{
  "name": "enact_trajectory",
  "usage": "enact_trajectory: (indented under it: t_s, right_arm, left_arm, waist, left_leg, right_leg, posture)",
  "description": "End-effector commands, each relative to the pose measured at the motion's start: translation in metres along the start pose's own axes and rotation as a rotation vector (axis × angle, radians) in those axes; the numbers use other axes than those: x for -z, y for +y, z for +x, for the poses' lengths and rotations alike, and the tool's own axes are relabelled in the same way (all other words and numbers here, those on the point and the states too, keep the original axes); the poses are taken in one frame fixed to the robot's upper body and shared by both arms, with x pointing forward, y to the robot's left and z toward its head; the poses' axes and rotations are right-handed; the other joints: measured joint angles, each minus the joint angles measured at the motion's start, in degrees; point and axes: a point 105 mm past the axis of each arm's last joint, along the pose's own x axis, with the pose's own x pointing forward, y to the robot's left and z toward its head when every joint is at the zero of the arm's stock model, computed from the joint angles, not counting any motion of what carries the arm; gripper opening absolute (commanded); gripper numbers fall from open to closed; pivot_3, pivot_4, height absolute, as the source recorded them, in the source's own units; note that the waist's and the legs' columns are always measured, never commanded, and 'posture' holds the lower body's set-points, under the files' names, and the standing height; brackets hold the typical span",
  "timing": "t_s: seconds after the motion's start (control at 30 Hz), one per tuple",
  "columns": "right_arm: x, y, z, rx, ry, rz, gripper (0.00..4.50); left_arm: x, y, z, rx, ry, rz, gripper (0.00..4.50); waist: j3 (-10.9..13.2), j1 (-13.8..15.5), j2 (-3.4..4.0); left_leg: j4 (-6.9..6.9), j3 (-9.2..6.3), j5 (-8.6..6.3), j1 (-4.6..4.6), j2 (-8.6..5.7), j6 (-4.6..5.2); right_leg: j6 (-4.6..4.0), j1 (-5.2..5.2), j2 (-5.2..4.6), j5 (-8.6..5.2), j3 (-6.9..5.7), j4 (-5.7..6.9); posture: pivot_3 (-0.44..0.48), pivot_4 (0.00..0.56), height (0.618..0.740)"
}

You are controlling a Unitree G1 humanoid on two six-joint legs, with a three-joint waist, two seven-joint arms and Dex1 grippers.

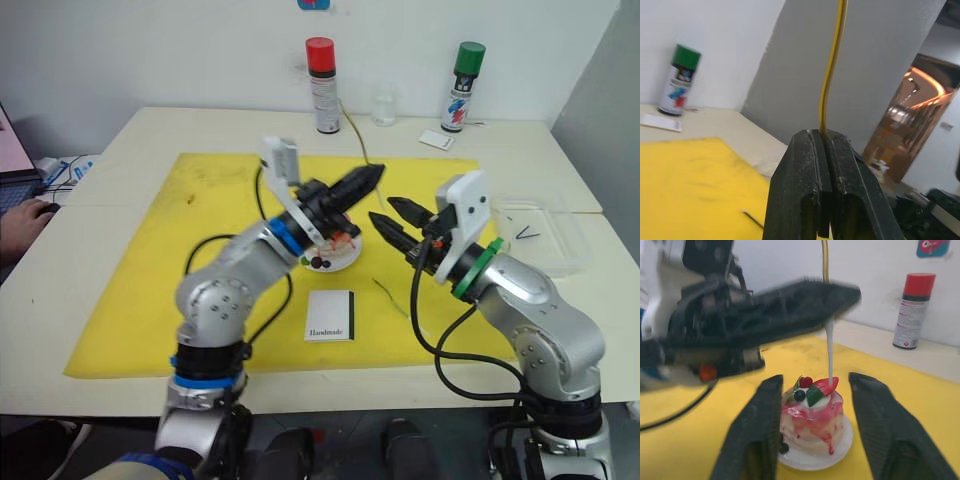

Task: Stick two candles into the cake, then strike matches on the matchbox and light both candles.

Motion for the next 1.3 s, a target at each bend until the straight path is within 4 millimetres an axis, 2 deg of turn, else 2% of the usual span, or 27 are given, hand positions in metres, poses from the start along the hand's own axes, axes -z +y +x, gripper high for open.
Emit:
enact_trajectory:
  t_s: [0.03, 0.1, 0.2, 0.33, 0.6, 0.8, 1.3]
  right_arm:
    - [-0.003, 0.007, 0.026, -0.006, -0.007, -0.066, 3.53]
    - [0.003, 0.011, 0.039, -0.017, 0.024, -0.091, 3.53]
    - [0.004, 0.019, 0.061, -0.043, 0.019, -0.089, 3.53]
    - [0.004, 0.031, 0.073, -0.105, 0.015, -0.116, 3.53]
    - [0.01, 0.036, 0.074, -0.13, 0.027, -0.158, 3.53]
    - [0.011, 0.035, 0.07, -0.109, 0.032, -0.158, 3.53]
    - [0.008, 0.031, 0.067, -0.07, 0.035, -0.132, 3.53]
  left_arm:
    - [-0.03, 0.026, -0.023, -0.055, -0.023, 0.063, 0.0]
    - [-0.038, 0.039, -0.036, -0.089, -0.013, 0.079, 0.0]
    - [-0.036, 0.066, -0.061, -0.175, 0.027, 0.094, 0.0]
    - [-0.033, 0.081, -0.073, -0.213, 0.006, 0.039, 0.0]
    - [-0.015, 0.089, -0.062, -0.186, -0.011, -0.079, 0.0]
    - [0.007, 0.089, -0.057, -0.165, 0.047, -0.083, 0.0]
    - [0.028, 0.08, -0.049, -0.117, 0.108, -0.052, 0.0]
  waist:
    - [0.0, -0.2, 0.02]
    - [0.0, -0.3, 0.02]
    - [0.0, -0.2, 0.03]
    - [0.0, 0.9, 0.02]
    - [0.0, 1.5, 0.01]
    - [0.0, 1.2, 0.01]
    - [0.0, 1.1, 0.01]
  left_leg:
    - [-0.06, 0.01, 0.0, 0.0, 0.0, 0.0]
    - [-0.16, 0.01, 0.01, 0.0, 0.02, -0.01]
    - [-0.38, -0.02, 0.01, -0.01, 0.04, -0.01]
    - [-0.46, -0.1, 0.01, -0.39, 0.04, -0.02]
    - [-0.42, -0.09, 0.01, -0.43, 0.03, -0.02]
    - [-0.39, -0.1, 0.02, -0.39, 0.05, -0.03]
    - [-0.38, -0.1, 0.02, -0.39, 0.05, -0.03]
  right_leg:
    - [0.01, -0.05, 0.0, 0.0, 0.01, 0.01]
    - [0.08, -0.11, 0.01, 0.05, -0.01, 0.04]
    - [0.11, -0.2, 0.01, 0.04, -0.09, 0.05]
    - [0.01, -0.55, -0.02, 0.04, -0.21, 0.08]
    - [-0.02, -0.62, -0.02, 0.07, -0.22, 0.16]
    - [-0.04, -0.62, 0.01, 0.08, -0.2, 0.28]
    - [-0.12, -0.62, 0.01, 0.13, -0.2, 0.29]
  posture:
    - [0.0, 0.15, 0.74]
    - [0.0, 0.15, 0.74]
    - [0.0, 0.15, 0.74]
    - [0.0, 0.15, 0.74]
    - [0.0, 0.15, 0.74]
    - [0.0, 0.15, 0.74]
    - [0.0, 0.15, 0.74]
